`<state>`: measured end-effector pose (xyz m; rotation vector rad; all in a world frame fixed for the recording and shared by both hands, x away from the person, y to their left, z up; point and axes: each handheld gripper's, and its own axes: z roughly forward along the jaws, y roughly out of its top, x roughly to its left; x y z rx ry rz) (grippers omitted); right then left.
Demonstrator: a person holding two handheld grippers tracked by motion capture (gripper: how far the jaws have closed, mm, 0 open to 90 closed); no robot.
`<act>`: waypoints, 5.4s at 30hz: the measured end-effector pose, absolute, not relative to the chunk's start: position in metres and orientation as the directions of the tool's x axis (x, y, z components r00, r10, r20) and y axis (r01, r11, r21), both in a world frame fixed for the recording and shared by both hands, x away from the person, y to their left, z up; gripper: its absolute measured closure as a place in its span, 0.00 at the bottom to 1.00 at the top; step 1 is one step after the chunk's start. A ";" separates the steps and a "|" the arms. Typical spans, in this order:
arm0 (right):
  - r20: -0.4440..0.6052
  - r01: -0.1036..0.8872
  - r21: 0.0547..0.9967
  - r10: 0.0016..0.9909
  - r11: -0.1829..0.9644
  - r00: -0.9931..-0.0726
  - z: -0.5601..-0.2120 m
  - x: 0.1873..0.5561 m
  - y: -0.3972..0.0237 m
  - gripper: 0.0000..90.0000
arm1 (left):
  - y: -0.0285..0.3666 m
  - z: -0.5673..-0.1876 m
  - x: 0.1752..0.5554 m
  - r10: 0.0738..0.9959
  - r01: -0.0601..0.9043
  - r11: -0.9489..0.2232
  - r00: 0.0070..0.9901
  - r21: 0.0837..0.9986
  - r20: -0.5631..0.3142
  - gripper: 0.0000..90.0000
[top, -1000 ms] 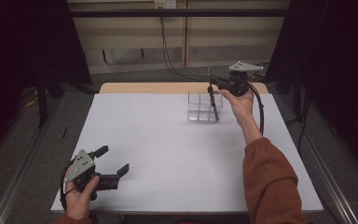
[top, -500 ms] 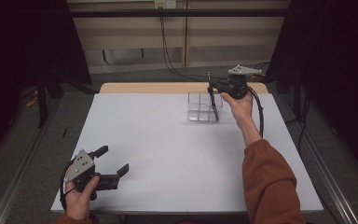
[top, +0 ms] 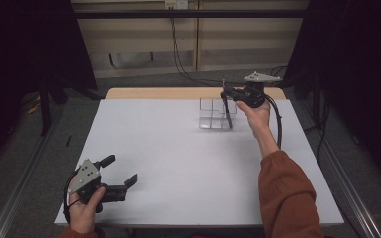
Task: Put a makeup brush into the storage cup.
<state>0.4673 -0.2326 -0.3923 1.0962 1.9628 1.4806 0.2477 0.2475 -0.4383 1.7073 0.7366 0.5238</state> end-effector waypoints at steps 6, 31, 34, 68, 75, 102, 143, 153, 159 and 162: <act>0.121 0.333 0.938 0.804 0.099 -0.582 -0.399 0.466 -0.235 0.95 | 0.247 -0.438 0.248 0.710 0.203 -0.158 0.704 0.967 -0.032 0.02; 0.130 0.351 0.931 0.808 0.100 -0.575 -0.408 0.466 -0.238 0.86 | 0.247 -0.438 0.248 0.712 0.202 -0.157 0.702 0.967 -0.031 0.02; 0.125 0.347 0.933 0.815 0.098 -0.566 -0.408 0.465 -0.238 0.80 | 0.248 -0.438 0.248 0.712 0.201 -0.159 0.702 0.967 -0.029 0.02; 0.121 0.339 0.937 0.828 0.088 -0.547 -0.409 0.439 -0.236 0.03 | 0.248 -0.441 0.255 0.725 0.216 -0.145 0.687 0.965 -0.045 0.02; 0.129 0.328 0.942 0.823 0.073 -0.553 -0.407 0.428 -0.236 0.02 | 0.248 -0.440 0.254 0.721 0.214 -0.149 0.691 0.966 -0.042 0.02; 0.086 0.246 0.968 0.853 0.051 -0.515 -0.405 0.375 -0.251 0.01 | 0.247 -0.438 0.250 0.717 0.204 -0.157 0.696 0.966 -0.031 0.02; 0.041 0.233 0.970 0.892 0.073 -0.451 -0.428 0.259 -0.285 0.00 | 0.245 -0.437 0.246 0.720 0.200 -0.156 0.693 0.967 -0.028 0.02; 0.049 0.251 0.966 0.907 0.064 -0.418 -0.437 0.232 -0.306 0.00 | 0.247 -0.437 0.244 0.724 0.200 -0.153 0.690 0.968 -0.028 0.02; 0.046 0.258 0.964 0.918 0.063 -0.394 -0.442 0.217 -0.313 0.00 | 0.246 -0.436 0.242 0.723 0.196 -0.154 0.690 0.968 -0.025 0.02; 0.038 0.262 0.962 0.915 0.076 -0.402 -0.445 0.209 -0.312 0.00 | 0.248 -0.436 0.241 0.726 0.196 -0.151 0.688 0.969 -0.026 0.02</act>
